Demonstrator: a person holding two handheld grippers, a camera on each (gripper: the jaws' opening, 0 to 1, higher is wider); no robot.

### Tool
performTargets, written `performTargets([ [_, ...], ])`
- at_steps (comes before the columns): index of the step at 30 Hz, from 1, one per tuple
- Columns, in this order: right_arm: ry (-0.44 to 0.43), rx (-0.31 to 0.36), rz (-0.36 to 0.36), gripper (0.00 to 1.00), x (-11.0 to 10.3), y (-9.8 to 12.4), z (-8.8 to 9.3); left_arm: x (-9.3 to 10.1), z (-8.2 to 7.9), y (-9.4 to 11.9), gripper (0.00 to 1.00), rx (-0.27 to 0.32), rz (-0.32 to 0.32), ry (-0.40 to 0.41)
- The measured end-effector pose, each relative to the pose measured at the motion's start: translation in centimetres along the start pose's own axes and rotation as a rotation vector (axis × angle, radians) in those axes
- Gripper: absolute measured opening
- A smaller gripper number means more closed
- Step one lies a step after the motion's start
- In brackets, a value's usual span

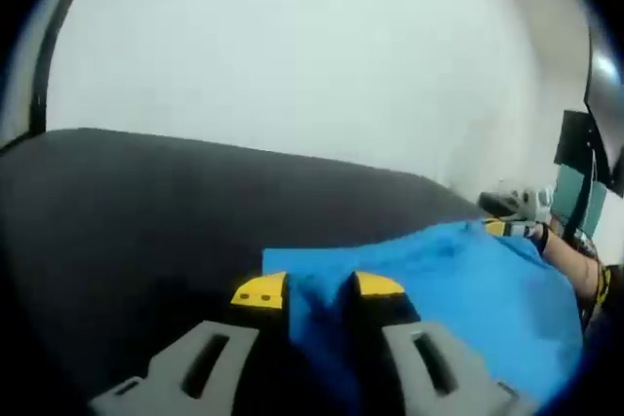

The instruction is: Spread out the cloth and fold it

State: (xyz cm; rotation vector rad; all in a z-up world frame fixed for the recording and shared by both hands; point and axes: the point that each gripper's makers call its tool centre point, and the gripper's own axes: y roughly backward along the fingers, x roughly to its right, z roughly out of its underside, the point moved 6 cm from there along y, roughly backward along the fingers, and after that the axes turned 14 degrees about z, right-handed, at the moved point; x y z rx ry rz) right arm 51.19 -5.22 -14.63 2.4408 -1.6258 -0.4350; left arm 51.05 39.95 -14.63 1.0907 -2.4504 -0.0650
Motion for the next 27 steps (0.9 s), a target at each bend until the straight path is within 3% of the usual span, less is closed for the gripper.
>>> performTargets([
  [2, 0.058, 0.022, -0.035, 0.16, 0.0, 0.2, 0.0, 0.0, 0.0, 0.2, 0.21, 0.007, 0.039, -0.01],
  [3, 0.039, 0.023, -0.052, 0.17, 0.1, 0.4, 0.0, 0.2, -0.1, 0.4, 0.21, 0.014, 0.082, 0.0],
  [4, -0.045, 0.024, -0.067, 0.19, 0.2, 0.6, -0.3, 0.5, -0.3, 0.6, 0.2, 0.03, 0.142, 0.005],
  [5, -0.099, 0.03, -0.076, 0.24, 0.2, 0.7, -0.5, 0.4, -0.3, 0.8, 0.2, 0.04, 0.148, 0.061],
  [9, -0.421, 0.158, -0.151, 0.45, 1.2, 2.1, -3.7, -0.2, -1.5, 1.9, 0.21, 0.146, 0.192, 0.23],
  [11, -0.509, 0.223, -0.091, 0.41, 2.4, 3.3, -5.2, -0.2, -2.4, 2.6, 0.2, 0.211, 0.246, 0.266],
  [12, -0.499, 0.256, -0.019, 0.34, 3.0, 4.3, -5.9, 0.5, -2.9, 3.2, 0.2, 0.263, 0.277, 0.288],
  [13, -0.44, 0.295, 0.098, 0.25, 3.5, 5.9, -6.6, 1.0, -3.5, 4.1, 0.2, 0.314, 0.318, 0.307],
  [14, -0.371, 0.313, 0.133, 0.17, 2.8, 7.6, -7.1, 2.0, -3.7, 5.1, 0.19, 0.35, 0.352, 0.346],
  [15, -0.339, 0.324, 0.153, 0.15, 1.5, 9.3, -7.5, 3.1, -3.8, 6.4, 0.19, 0.393, 0.389, 0.381],
  [16, -0.297, 0.326, 0.178, 0.15, 0.2, 11.0, -7.3, 4.8, -3.3, 7.4, 0.18, 0.38, 0.407, 0.385],
  [17, -0.236, 0.315, 0.238, 0.15, -1.2, 12.8, -6.8, 6.4, -2.4, 8.5, 0.17, 0.327, 0.419, 0.334],
  [19, -0.074, 0.386, 0.349, 0.16, -4.1, 16.5, -5.4, 10.3, -0.7, 11.1, 0.17, 0.268, 0.444, 0.159],
  [20, -0.001, 0.458, 0.365, 0.16, -5.8, 18.2, -4.5, 12.0, 0.0, 12.5, 0.18, 0.242, 0.474, 0.077],
  [21, 0.093, 0.485, 0.36, 0.16, -7.7, 19.8, -3.4, 13.5, 0.9, 13.9, 0.2, 0.208, 0.493, 0.018],
  [24, 0.258, 0.34, 0.247, 0.27, -11.5, 23.3, 1.1, 15.8, 3.2, 17.8, 0.28, 0.135, 0.538, -0.095],
  [25, 0.239, 0.332, 0.236, 0.33, -12.2, 24.3, 2.0, 16.1, 3.9, 18.6, 0.3, 0.113, 0.523, -0.123],
  [27, 0.25, 0.299, 0.181, 0.34, -13.5, 25.9, 3.6, 15.7, 6.3, 20.7, 0.28, 0.01, 0.433, -0.225],
])
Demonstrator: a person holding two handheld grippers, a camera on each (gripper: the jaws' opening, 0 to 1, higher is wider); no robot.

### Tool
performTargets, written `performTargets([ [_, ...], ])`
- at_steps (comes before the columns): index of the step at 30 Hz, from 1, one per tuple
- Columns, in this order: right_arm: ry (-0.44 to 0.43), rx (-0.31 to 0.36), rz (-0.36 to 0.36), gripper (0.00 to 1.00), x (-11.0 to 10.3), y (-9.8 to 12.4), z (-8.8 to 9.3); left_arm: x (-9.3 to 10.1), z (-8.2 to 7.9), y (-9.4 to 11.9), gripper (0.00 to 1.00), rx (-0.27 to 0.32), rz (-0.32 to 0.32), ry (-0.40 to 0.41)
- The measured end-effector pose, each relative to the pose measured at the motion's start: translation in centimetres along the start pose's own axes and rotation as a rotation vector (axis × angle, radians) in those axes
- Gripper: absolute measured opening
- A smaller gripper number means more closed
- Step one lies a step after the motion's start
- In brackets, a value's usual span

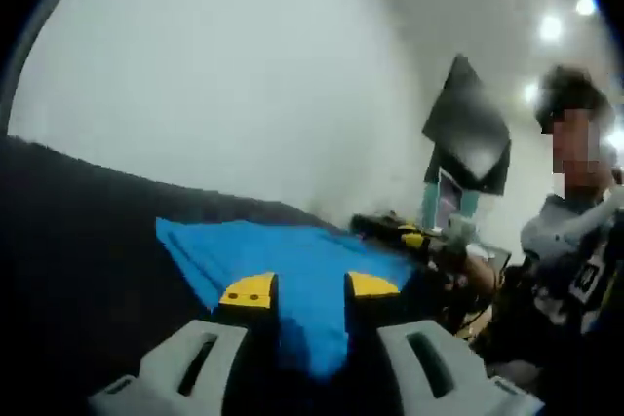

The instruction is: Spread out the cloth and fold it

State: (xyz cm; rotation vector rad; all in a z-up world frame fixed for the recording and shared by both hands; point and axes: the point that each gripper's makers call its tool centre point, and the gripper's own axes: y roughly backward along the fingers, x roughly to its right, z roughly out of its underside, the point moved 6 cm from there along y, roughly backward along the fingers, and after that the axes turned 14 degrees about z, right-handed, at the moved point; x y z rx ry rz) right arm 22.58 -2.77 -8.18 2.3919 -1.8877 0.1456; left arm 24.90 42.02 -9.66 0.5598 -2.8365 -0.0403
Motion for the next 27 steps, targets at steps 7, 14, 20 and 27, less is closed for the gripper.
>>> performTargets([
  [7, -0.056, -0.087, 0.243, 0.36, 1.8, 2.3, 3.3, 0.2, 3.1, 0.3, 0.29, -0.12, -0.066, -0.051],
  [14, -0.021, -0.148, 0.298, 0.33, 2.7, 3.1, 4.4, -0.7, 5.4, -1.9, 0.37, -0.309, -0.055, -0.192],
  [20, -0.077, -0.302, 0.241, 0.27, 2.1, 2.9, 7.9, -0.9, 4.9, -3.3, 0.32, -0.289, -0.044, -0.261],
  [27, -0.037, -0.208, 0.239, 0.03, 3.1, 3.5, 4.8, -1.3, 2.5, -1.0, 0.02, -0.284, -0.062, -0.226],
])
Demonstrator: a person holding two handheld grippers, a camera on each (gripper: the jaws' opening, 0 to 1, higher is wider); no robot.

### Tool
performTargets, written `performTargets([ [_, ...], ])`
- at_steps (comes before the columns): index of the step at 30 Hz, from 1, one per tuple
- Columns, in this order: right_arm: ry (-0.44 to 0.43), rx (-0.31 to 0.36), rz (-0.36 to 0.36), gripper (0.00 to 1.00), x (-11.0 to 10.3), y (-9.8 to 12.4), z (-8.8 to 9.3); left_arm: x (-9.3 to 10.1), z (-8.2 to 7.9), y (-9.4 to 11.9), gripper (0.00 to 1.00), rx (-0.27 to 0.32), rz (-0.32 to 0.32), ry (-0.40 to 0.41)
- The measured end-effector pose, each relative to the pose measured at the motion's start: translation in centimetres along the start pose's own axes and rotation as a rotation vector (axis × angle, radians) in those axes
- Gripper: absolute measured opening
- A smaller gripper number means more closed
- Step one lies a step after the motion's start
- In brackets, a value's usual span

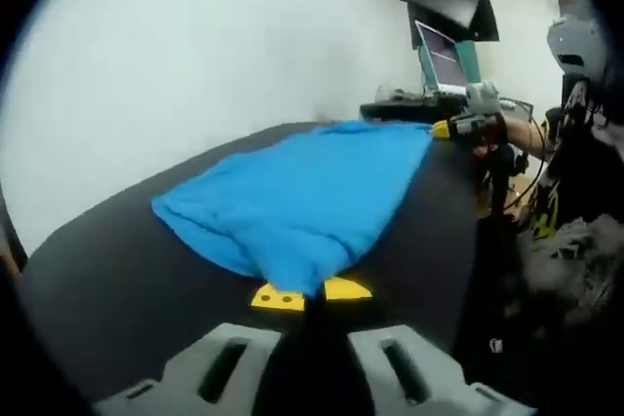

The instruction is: Spread out the cloth and fold it

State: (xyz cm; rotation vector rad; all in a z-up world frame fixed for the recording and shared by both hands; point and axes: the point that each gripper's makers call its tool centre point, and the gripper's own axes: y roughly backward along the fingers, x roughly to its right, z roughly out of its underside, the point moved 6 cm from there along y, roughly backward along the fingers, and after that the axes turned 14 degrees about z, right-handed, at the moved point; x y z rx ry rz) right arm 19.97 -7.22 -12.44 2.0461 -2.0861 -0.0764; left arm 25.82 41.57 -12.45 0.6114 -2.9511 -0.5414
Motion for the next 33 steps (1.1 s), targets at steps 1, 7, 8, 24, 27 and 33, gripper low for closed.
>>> performTargets([
  [1, 0.025, 0.013, -0.002, 0.02, 0.3, 0.2, -0.4, -0.2, -0.6, 0.8, 0.01, 0.052, -0.014, 0.021],
  [7, 0.073, 0.042, 0.058, 0.01, 1.1, 0.8, -0.1, -0.4, 0.9, 2.0, 0.0, -0.018, -0.023, 0.03],
  [8, 0.086, -0.012, 0.045, 0.01, 0.8, 0.8, 0.9, -0.4, 1.9, 1.7, 0.0, -0.033, -0.021, 0.072],
  [24, 0.048, 0.353, 0.063, 0.21, 0.6, -1.5, -12.0, -4.9, -9.2, 3.9, 0.28, 0.548, -0.176, 0.276],
  [27, -0.064, 0.325, 0.077, 0.21, 2.6, -7.2, -13.9, -7.8, -10.0, 0.1, 0.29, 0.452, -0.214, 0.339],
  [33, -0.289, 0.154, 0.068, 0.21, 4.9, -17.1, -11.9, -14.3, -6.5, -7.1, 0.29, 0.274, -0.238, 0.627],
])
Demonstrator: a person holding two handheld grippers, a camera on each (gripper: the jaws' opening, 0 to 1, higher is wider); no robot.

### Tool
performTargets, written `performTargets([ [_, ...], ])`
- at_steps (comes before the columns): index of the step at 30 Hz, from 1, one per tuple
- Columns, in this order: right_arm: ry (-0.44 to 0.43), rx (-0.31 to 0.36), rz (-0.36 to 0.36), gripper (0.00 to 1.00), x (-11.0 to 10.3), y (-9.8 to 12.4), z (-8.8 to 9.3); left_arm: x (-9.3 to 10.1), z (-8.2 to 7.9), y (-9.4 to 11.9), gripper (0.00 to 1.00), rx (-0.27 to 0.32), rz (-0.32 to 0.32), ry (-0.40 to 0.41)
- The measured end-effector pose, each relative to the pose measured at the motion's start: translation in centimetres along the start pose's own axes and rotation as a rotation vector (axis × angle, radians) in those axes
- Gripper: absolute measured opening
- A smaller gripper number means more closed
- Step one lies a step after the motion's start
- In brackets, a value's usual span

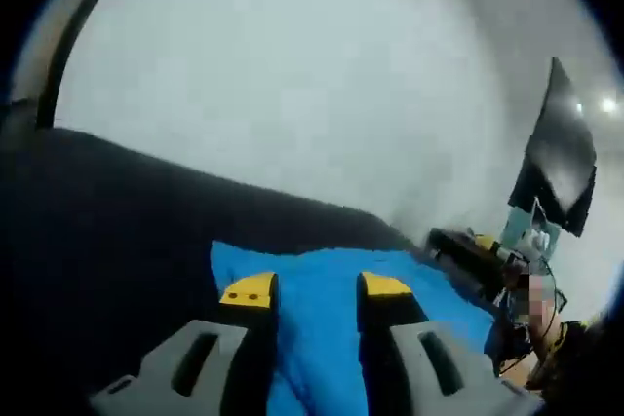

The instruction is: Spread out the cloth and fold it

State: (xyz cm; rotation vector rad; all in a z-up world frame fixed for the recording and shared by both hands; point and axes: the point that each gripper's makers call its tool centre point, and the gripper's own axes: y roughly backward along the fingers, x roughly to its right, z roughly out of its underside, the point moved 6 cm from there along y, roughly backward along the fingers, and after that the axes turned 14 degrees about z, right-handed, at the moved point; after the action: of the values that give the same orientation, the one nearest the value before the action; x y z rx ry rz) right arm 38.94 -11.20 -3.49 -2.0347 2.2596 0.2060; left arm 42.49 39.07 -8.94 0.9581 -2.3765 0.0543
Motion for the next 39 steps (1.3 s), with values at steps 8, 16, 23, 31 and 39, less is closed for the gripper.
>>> performTargets([
  [8, -0.037, -0.394, -0.064, 0.2, -0.8, -4.4, 8.5, -3.8, 1.4, -4.5, 0.27, 0.021, 0.031, 0.1],
  [16, 0.147, -0.361, -0.163, 0.14, -2.0, -5.6, 11.0, -2.9, 1.3, -4.7, 0.28, 0.034, 0.061, 0.071],
  [23, 0.17, -0.323, -0.215, 0.03, -2.3, -7.2, 8.9, -5.1, 2.0, -5.4, 0.24, 0.027, -0.022, 0.004],
  [31, 0.303, -0.191, -0.322, 0.01, -3.1, -7.8, 6.8, -5.9, 1.2, -4.3, 0.04, 0.071, -0.053, -0.115],
  [39, 0.055, -0.35, -0.229, 0.07, 0.7, -8.5, 10.9, -6.9, 0.7, -4.1, 0.04, 0.118, -0.083, -0.043],
])
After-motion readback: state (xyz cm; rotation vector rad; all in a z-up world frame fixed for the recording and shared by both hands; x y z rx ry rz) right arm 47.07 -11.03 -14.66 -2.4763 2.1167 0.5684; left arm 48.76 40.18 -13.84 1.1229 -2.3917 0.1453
